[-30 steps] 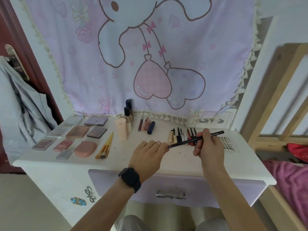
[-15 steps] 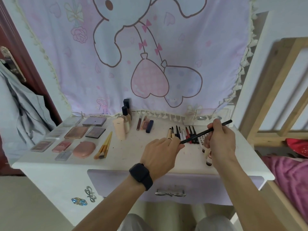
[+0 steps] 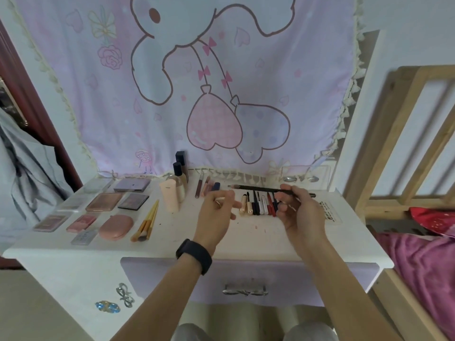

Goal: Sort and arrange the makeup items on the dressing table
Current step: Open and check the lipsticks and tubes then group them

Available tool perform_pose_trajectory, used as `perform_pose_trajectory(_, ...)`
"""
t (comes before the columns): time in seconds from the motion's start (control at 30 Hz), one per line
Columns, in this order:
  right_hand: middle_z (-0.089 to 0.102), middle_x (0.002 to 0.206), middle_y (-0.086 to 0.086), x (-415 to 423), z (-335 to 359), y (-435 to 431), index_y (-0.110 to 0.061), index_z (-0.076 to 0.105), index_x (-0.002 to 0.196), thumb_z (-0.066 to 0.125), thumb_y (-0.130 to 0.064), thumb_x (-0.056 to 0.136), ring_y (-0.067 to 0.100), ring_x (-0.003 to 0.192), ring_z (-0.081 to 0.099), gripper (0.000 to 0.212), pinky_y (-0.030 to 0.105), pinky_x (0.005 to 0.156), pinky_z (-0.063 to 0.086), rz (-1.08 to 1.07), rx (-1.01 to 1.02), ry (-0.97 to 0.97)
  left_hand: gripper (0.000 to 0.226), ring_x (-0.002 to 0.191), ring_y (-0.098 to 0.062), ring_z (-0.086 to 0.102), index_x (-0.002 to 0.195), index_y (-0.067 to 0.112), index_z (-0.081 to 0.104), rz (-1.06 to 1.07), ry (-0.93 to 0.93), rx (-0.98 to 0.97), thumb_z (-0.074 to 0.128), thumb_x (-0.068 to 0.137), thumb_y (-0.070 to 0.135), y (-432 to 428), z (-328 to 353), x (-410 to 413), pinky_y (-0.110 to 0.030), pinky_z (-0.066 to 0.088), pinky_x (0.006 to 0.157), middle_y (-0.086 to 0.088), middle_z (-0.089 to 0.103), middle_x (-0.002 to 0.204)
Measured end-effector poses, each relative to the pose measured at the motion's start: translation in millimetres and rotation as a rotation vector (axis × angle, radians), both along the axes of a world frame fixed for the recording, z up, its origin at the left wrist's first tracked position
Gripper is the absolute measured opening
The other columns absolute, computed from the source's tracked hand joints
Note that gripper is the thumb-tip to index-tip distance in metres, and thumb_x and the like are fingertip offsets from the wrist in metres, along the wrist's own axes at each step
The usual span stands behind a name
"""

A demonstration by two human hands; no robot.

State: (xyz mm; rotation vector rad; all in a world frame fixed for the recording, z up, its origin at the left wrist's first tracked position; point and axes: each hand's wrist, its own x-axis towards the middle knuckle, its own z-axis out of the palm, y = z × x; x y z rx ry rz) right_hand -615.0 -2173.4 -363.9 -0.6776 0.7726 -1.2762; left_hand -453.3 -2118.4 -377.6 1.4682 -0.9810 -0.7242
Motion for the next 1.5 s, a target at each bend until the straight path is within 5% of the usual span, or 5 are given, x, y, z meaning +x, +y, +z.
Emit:
perform_pose_trajectory(0.23,0.076,0.095,0.012,24.5,-48.5,34.1,-0.012,0.081,0.096,0.064,-0.035,0.095,0.013,0.053,0.057,0.028,0.023,0.047,0.050,0.211,0.071,-0.008,0.027,0.101,-0.014,0.068,0.098,0.019,0.067,-0.131,0.332,-0.042,0.045,0.105,0.033,-6.2,9.7,-15.6,-0.031,0.050,0.081,0.004,0.076,0.102)
perform_pose_trajectory(0.57,0.063,0.068,-0.006,-13.3,-43.9,29.8,-0.020,0.069,0.087,0.052,-0.061,0.092,0.006,0.045,0.041,0.045,0.016,0.040,0.031,0.202,-0.241,0.635,0.034,0.066,-0.010,0.041,0.123,0.025,0.057,-0.260,-1.169,-0.110,0.035,0.104,0.042,4.4,-22.7,16.1,-0.023,0.033,0.057,0.009,0.043,0.089)
perform_pose_trajectory(0.9,0.060,0.065,-0.004,-30.6,-31.1,16.8,-0.021,0.075,0.098,0.045,-0.018,0.106,0.008,0.052,0.046,0.031,0.015,0.046,0.035,0.620,-0.418,0.911,0.010,0.064,-0.014,0.052,0.094,0.026,0.068,-0.280,-1.785,-0.423,0.071,0.090,0.035,10.7,-13.7,23.0,-0.025,0.038,0.057,0.007,0.060,0.074)
perform_pose_trajectory(1.37,0.051,0.053,-0.004,-45.5,-61.6,35.7,-0.021,0.042,0.062,0.042,-0.022,0.099,0.009,0.049,0.039,0.037,0.033,0.053,0.038,0.421,-0.672,1.510,0.020,0.052,-0.015,0.051,0.097,0.021,0.060,-0.271,-1.643,-0.431,0.069,0.082,0.011,33.0,-33.9,58.6,-0.023,0.038,0.042,0.002,0.055,0.065)
perform_pose_trajectory(1.5,0.060,0.067,-0.005,-85.4,-77.5,40.8,-0.031,0.056,0.072,0.045,-0.019,0.097,0.009,0.060,0.049,0.030,0.029,0.061,0.039,0.252,-0.528,1.225,0.012,0.051,-0.015,0.045,0.097,0.017,0.054,-0.159,-1.529,-0.369,0.046,0.098,0.026,41.7,-30.1,86.0,-0.025,0.032,0.042,0.003,0.049,0.065)
